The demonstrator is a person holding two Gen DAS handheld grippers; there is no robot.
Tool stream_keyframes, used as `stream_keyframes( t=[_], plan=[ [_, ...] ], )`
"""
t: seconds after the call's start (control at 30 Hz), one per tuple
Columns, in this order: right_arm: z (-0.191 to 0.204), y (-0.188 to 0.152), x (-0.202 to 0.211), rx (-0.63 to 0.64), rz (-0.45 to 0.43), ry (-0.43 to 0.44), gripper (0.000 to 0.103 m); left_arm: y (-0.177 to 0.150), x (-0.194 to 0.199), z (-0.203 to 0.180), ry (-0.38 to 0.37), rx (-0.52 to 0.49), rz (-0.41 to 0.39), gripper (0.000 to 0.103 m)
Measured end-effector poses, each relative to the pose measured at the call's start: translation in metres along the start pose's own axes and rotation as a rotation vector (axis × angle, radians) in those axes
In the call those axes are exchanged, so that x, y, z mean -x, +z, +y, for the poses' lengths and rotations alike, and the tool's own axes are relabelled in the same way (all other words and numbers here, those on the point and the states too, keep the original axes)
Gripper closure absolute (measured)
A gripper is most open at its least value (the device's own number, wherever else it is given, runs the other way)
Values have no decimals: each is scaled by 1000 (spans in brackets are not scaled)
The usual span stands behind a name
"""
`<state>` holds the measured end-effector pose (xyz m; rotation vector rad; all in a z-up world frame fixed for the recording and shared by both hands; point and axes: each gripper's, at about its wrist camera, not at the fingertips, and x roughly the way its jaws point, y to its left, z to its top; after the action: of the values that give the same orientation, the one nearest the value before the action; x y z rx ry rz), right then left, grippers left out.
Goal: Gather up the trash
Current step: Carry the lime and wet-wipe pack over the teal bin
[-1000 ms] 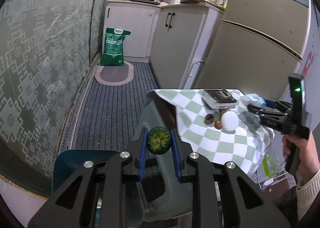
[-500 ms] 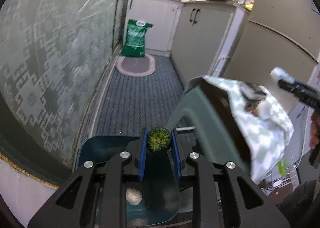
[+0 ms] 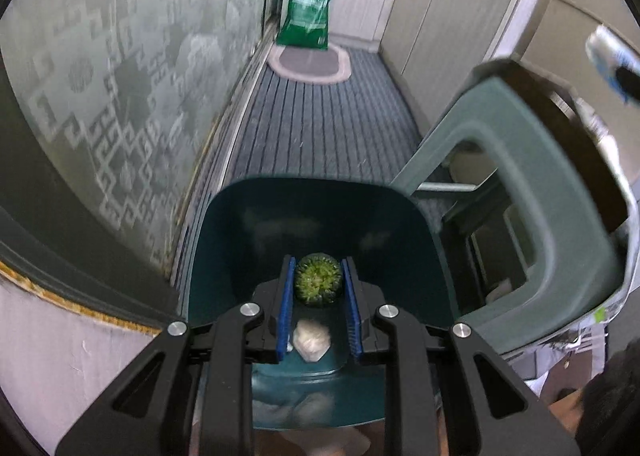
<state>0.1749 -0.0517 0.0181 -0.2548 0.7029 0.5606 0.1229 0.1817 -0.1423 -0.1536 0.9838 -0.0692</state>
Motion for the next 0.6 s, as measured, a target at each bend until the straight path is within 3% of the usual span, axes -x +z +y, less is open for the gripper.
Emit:
stream_keyframes(
  t=[0.23,0.5,0.6],
  plan=[
    [48,0,-26,48,50,79,41,-16,-29,16,10,-3,117,78],
    [81,-8,-61,71,130,151,41,-26,-33,29,29,-5,149,71],
    [89,-12,-73,72,158,156,41,-26,-29,33,18,4,149,64]
  ],
)
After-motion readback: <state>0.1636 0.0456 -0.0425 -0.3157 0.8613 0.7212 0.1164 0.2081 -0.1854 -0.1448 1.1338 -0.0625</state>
